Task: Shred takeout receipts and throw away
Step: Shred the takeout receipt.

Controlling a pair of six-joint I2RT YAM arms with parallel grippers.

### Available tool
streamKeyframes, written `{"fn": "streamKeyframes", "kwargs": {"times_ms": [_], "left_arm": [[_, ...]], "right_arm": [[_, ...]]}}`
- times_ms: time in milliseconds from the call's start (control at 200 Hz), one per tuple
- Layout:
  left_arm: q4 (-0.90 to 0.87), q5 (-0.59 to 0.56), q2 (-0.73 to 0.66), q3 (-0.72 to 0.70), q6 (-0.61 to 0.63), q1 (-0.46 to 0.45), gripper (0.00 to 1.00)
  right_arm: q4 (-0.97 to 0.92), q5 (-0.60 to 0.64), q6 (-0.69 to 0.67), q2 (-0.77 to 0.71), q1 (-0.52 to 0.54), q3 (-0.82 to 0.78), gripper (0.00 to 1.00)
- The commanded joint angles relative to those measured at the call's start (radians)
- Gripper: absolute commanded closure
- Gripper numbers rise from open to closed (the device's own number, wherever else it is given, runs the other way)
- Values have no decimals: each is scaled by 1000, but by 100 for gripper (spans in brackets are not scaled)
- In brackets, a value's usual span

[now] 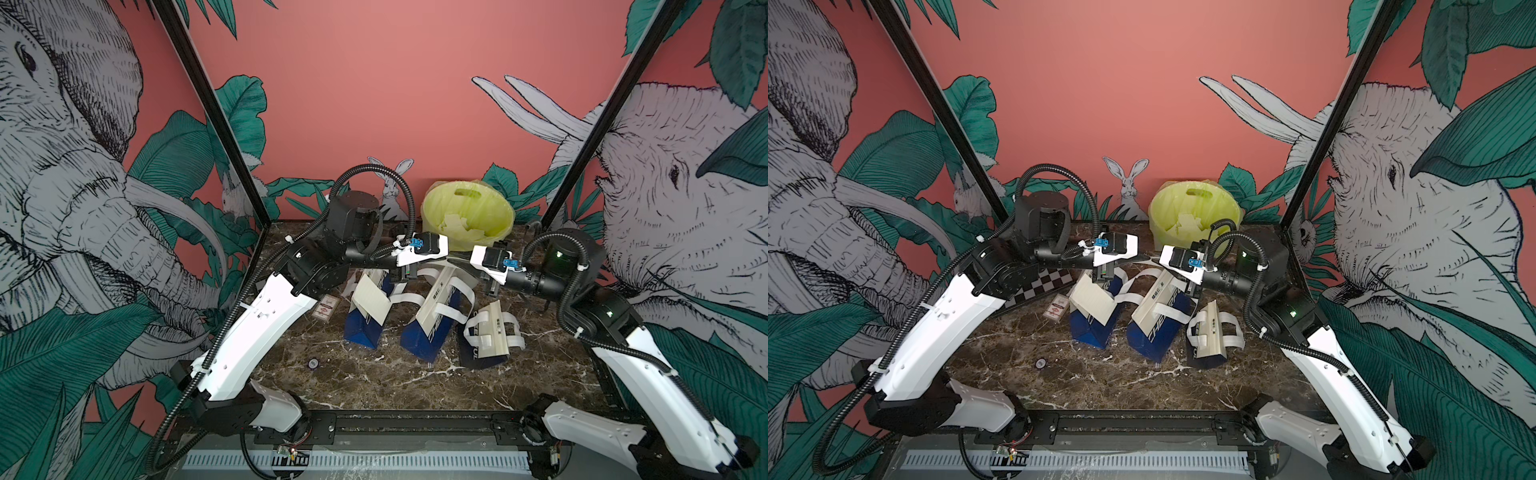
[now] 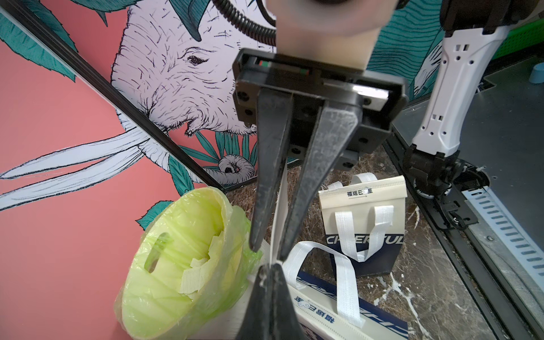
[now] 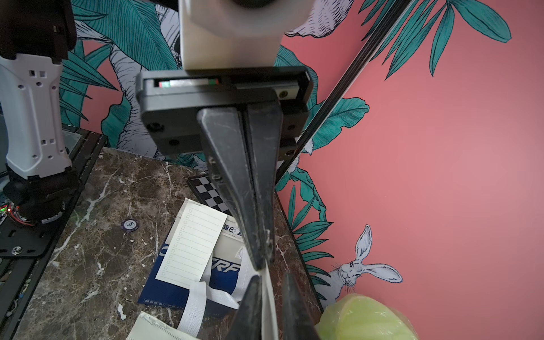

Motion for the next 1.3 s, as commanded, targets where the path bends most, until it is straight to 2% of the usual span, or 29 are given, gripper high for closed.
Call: {"fn": "streamKeyframes", "kwargs": {"times_ms": [0, 180, 330, 545, 650, 845, 1150, 1175, 1295], "left_arm": [[13, 11, -25, 5, 23, -5, 100], [21, 9, -21, 5, 19, -5, 100], [53, 3, -15, -3, -30, -5, 100], [76, -57, 18, 25, -189, 0, 100], [86, 4, 40, 48, -302, 27, 100], [131, 81, 72, 64, -465, 86, 100], [172, 147, 118, 100, -627, 111, 100], [172, 160, 124, 106, -638, 141, 100], [224, 224, 141, 113, -727, 161, 100]], "right_arm": [[5, -15, -10, 1, -3, 28, 87], [0, -24, -15, 1, -3, 32, 100], [18, 9, -35, -9, -3, 22, 100], [146, 166, -146, -63, 7, -69, 100], [144, 230, -226, -77, 23, -83, 100], [196, 249, -298, -118, 56, -161, 100], [194, 276, -373, -137, 111, -194, 100], [194, 275, -377, -139, 115, -198, 100], [190, 291, -397, -140, 130, -208, 100]]}}
